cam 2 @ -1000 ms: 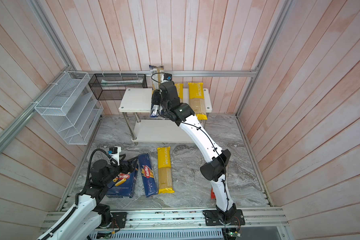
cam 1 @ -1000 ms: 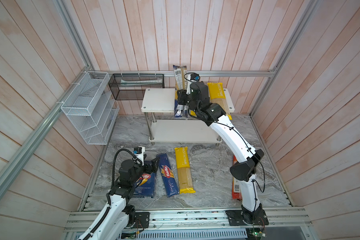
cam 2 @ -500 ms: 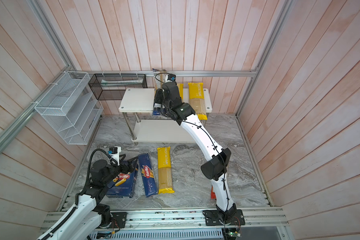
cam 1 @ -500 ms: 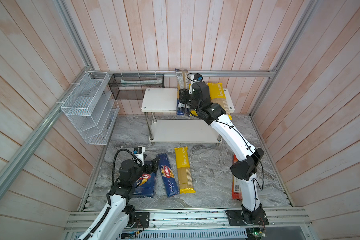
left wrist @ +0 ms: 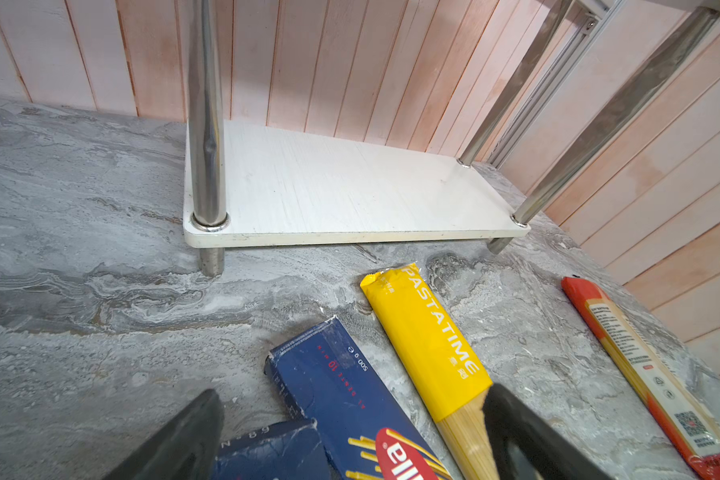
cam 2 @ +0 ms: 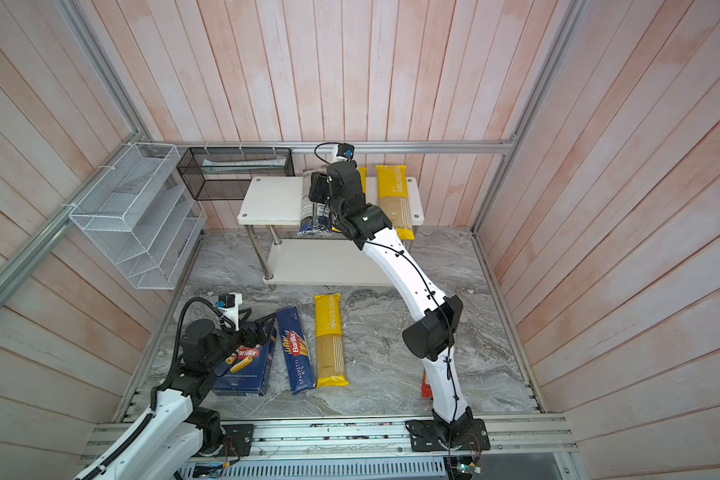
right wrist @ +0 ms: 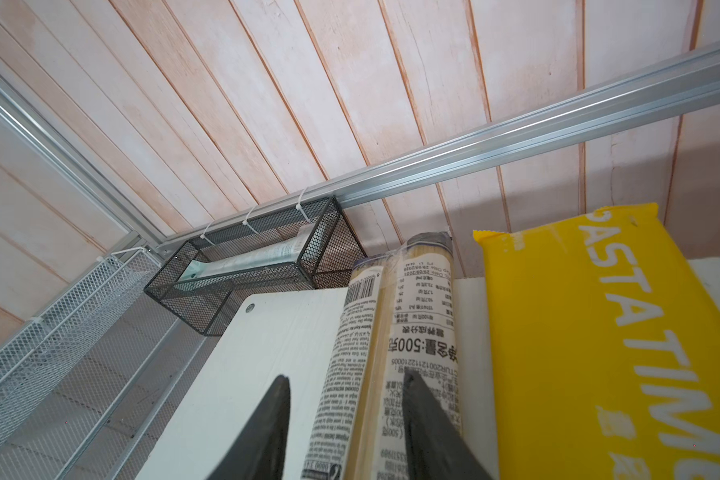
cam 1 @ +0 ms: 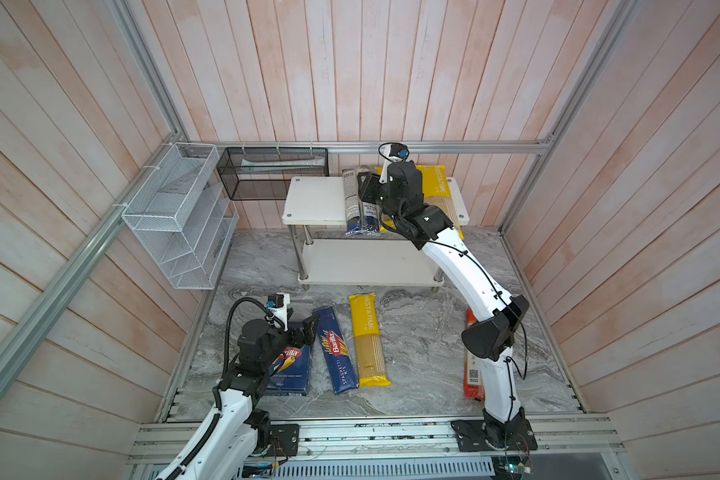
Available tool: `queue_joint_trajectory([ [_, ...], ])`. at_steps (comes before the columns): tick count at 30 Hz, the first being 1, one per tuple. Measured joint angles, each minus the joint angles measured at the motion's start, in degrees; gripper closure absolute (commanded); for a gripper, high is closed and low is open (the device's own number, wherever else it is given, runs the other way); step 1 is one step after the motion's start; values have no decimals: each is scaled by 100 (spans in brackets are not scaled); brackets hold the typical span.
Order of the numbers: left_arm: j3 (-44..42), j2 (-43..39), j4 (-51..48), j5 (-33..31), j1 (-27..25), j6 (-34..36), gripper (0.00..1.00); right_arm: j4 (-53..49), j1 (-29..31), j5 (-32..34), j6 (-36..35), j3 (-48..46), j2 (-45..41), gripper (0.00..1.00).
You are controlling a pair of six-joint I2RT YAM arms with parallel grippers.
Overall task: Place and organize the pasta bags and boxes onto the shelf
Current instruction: 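Tip the spaghetti pack down flat on the top shelf with the right gripper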
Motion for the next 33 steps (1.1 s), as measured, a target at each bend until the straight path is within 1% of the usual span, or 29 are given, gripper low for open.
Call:
queue_joint_trajectory([
  [3, 0, 0, 0, -2, 0, 0, 0, -197, 9, -234, -186, -39, -164, 56],
  [6, 0, 0, 0, -2, 0, 0, 0, -452, 52, -446, -446, -361, -603, 56],
  [12, 0, -24, -2, -2, 0, 0, 0, -621, 339, -710, -927, -1987, -2149, 56],
  [16, 0, -42, 0, -4, -2, 0, 0, -466, 409, -988, -1003, -3198, -3093, 56],
  [18, 0, -42, 0, -4, -2, 0, 0, -369, 402, -1091, -999, -3609, -3340, 56],
  [21, 0, -42, 0, -4, -2, 0, 0, -229, 404, -1228, -992, -4046, -3471, 56],
  [24, 0, -42, 0, -4, -2, 0, 0, -175, 407, -1381, -984, -4249, -3418, 56],
  [33, 0, -39, 0, -7, -2, 0, 0, 24, 638, -1696, -984, -4186, -3023, 56],
])
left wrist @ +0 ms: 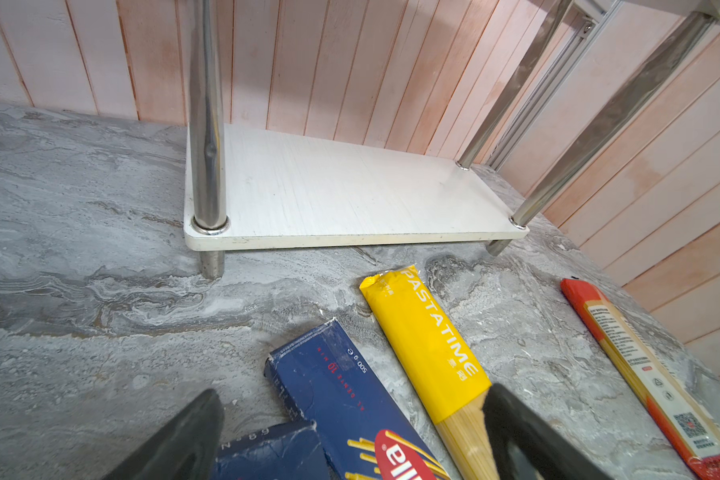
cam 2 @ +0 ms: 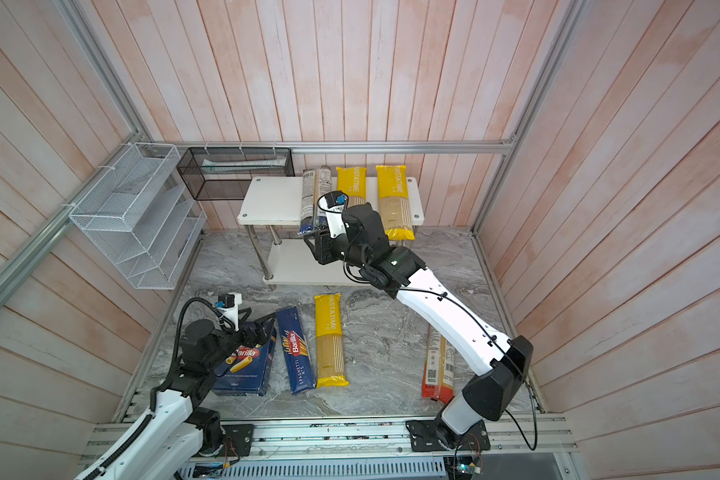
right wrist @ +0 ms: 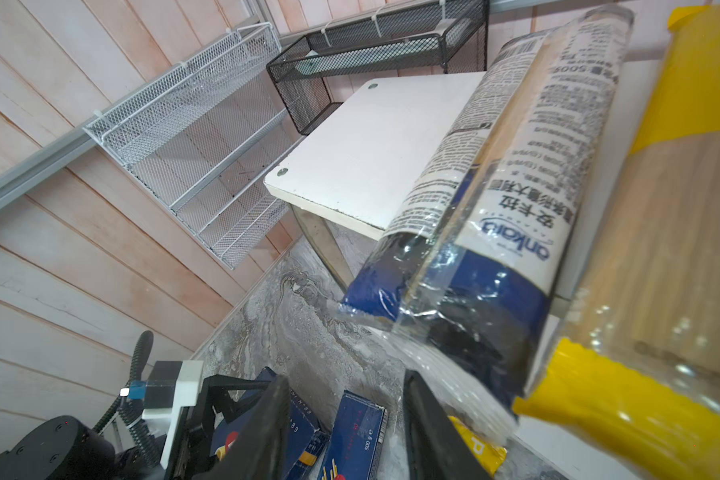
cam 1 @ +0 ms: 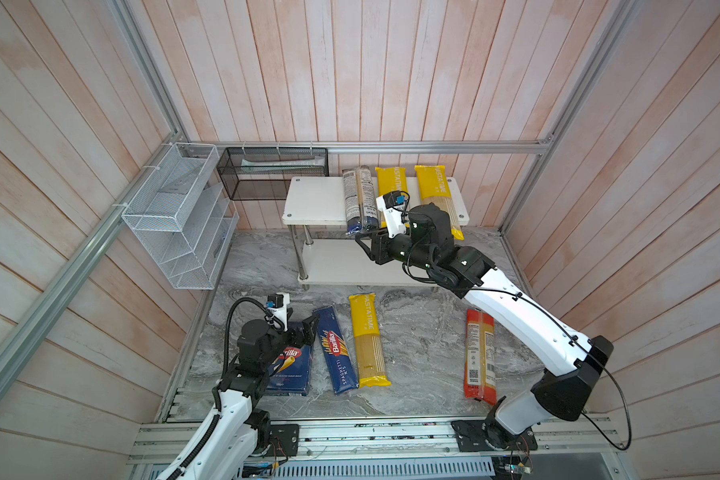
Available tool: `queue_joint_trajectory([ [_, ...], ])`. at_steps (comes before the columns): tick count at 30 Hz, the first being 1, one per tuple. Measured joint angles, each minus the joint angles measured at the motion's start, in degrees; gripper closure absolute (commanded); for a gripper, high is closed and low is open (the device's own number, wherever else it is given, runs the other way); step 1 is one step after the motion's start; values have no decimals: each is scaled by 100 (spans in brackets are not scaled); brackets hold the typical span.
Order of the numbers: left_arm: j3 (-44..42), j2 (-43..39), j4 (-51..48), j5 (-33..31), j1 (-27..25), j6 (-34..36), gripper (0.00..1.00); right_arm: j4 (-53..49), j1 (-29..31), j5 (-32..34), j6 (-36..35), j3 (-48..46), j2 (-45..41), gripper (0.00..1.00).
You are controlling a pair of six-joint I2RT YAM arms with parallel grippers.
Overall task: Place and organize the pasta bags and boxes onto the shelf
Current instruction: 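Tip the spaghetti pack down flat on the top shelf with the right gripper, then open the right gripper and withdraw it toward the red spaghetti pack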
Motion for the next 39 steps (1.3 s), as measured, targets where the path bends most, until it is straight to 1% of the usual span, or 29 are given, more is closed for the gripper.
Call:
queue_joint_trajectory([
  [8, 0, 2, 0, -2, 0, 0, 0, -20, 33, -17, -20, 402, 601, 56],
  [16, 0, 2, 0, -11, 0, 0, 0, -87, 33, -39, -44, 1025, 1045, 56],
  [19, 0, 2, 0, -11, 0, 0, 0, -138, 33, -79, -48, 1121, 1132, 56],
  [23, 0, 0, 0, -11, 0, 0, 0, -188, 59, -127, -63, 1029, 1117, 56],
  [25, 0, -4, 0, -11, 0, 0, 0, -160, 111, -120, -61, 719, 988, 56],
  [28, 0, -17, -2, -13, 0, 0, 0, -131, 280, -52, -17, -74, 599, 56],
  [32, 0, -24, 0, -15, 0, 0, 0, 85, 535, 101, 223, -1556, -280, 55],
  [35, 0, -24, -2, -13, 0, 0, 0, 238, 592, 262, 446, -2629, -1036, 54],
  [39, 0, -2, 0, -11, -9, 0, 0, 249, 590, 688, 717, -3641, -1880, 52],
])
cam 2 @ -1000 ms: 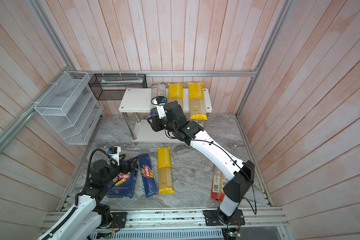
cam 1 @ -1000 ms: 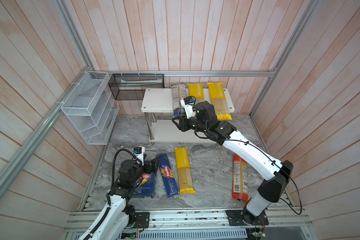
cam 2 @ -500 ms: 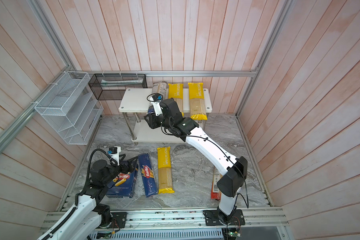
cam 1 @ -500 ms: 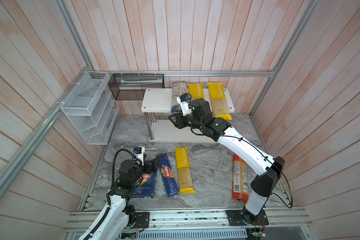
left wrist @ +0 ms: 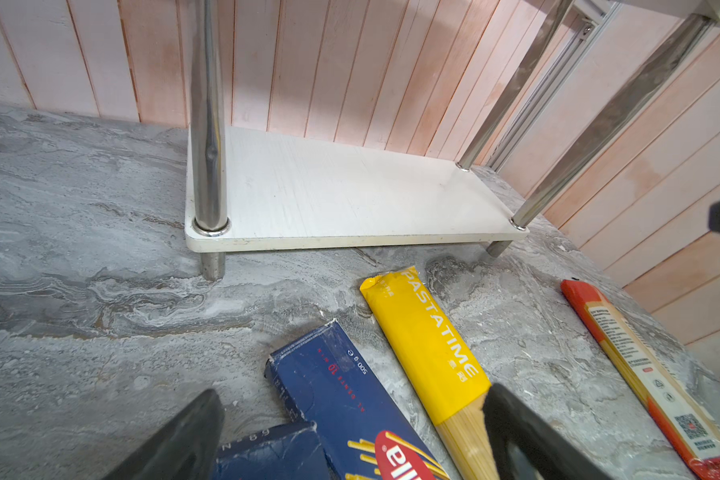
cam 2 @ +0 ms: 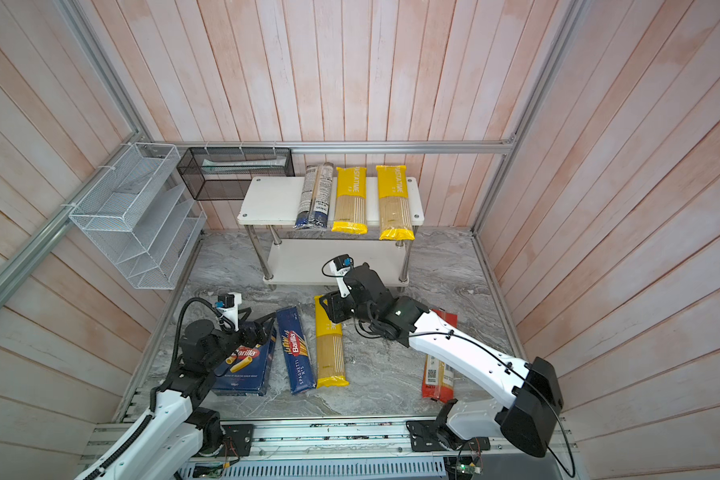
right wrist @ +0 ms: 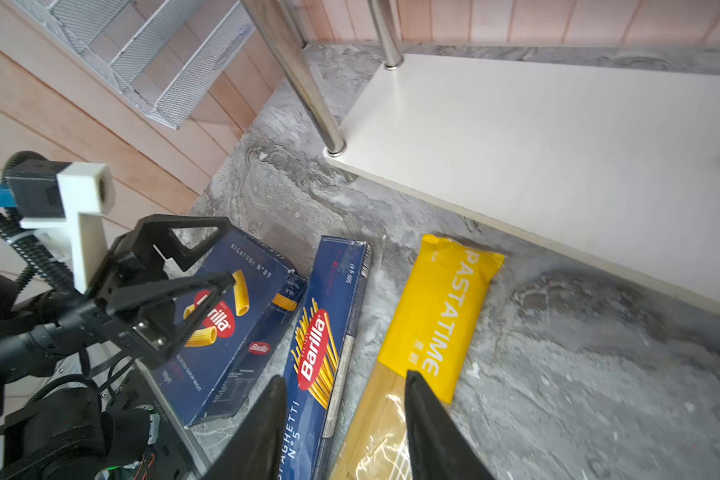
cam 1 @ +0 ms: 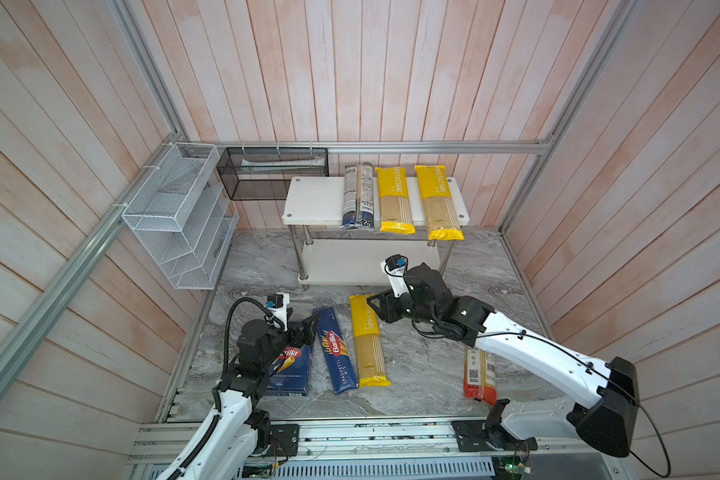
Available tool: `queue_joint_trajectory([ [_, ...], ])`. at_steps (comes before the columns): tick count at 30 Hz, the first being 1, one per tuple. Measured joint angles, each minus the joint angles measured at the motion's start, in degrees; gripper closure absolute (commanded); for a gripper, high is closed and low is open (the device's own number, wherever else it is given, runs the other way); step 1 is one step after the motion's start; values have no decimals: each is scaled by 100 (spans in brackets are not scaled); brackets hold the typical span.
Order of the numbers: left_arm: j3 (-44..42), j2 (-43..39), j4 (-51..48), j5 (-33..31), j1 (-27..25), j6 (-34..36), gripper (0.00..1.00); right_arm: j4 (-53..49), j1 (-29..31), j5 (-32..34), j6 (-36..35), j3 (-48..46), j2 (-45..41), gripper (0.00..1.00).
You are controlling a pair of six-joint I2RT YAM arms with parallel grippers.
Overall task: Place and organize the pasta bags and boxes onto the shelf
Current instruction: 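Open the right gripper and withdraw it toward the red spaghetti pack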
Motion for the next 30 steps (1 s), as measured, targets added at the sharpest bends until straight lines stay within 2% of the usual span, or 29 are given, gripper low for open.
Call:
queue_joint_trajectory([
  [8, -20, -39, 37, 61, -13, -109, 0, -317, -57, 1141, 503, -1628, -1530, 48],
  [14, -352, -146, 299, 205, -146, -522, 0, -560, -734, 1620, 778, -2647, -2332, 44],
  [16, -481, -173, 328, 188, -192, -621, 0, -542, -1058, 1668, 850, -2942, -2564, 43],
  [20, -612, -214, 376, 138, -234, -710, 0, -435, -1679, 1735, 927, -3412, -2964, 34],
  [22, -614, -221, 415, 120, -245, -737, 0, -356, -2002, 1707, 933, -3556, -3023, 33],
  [26, -614, -160, 507, 105, -256, -756, 0, -42, -2695, 1379, 892, -3797, -2857, 33],
  [30, -614, -20, 544, 105, -271, -758, 0, 254, -3202, 992, 850, -3895, -2376, 27],
])
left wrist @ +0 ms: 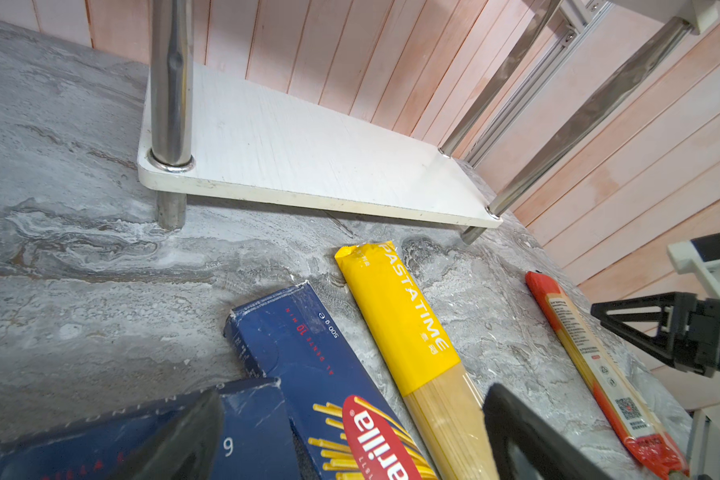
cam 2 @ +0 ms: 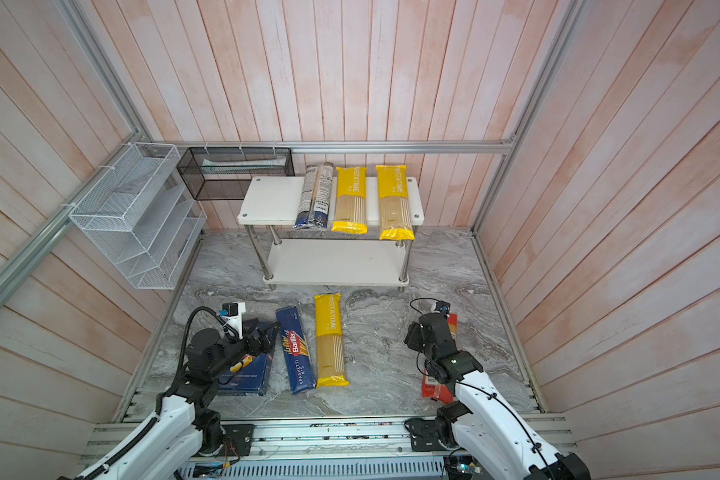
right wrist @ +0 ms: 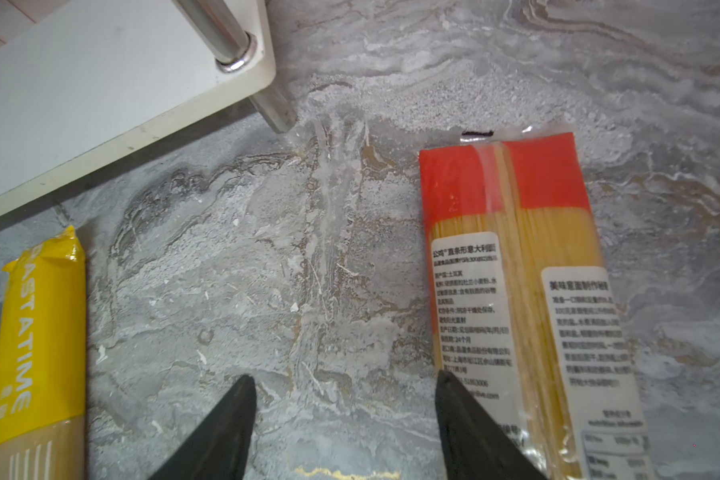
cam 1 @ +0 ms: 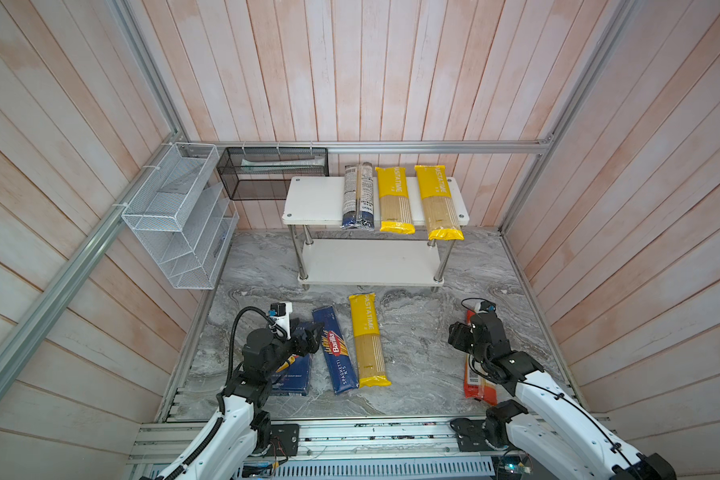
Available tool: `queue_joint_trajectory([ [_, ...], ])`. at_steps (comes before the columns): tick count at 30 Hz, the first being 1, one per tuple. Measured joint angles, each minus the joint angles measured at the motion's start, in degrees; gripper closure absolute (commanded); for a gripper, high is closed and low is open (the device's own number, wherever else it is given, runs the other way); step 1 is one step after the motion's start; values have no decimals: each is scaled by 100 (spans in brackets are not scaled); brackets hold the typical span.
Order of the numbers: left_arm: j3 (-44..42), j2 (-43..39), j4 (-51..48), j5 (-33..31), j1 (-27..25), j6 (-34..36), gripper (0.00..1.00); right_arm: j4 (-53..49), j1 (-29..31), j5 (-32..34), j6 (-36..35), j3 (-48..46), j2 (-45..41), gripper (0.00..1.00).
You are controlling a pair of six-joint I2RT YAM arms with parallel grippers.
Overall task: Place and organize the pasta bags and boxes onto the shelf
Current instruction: 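Open the right gripper and withdraw it toward the red spaghetti pack, then lower the right gripper over the red-topped spaghetti pack's end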
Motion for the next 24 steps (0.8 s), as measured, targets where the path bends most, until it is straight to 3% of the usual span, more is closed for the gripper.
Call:
queue_joint_trajectory([
  [8, -2, 42, 59, -4, -11, 2, 0, 273, -400, -57, -39, 59, 960, 18],
  [24, -9, 42, 103, -46, -11, 2, 0, 195, -1139, 501, 72, 66, 612, 12],
])
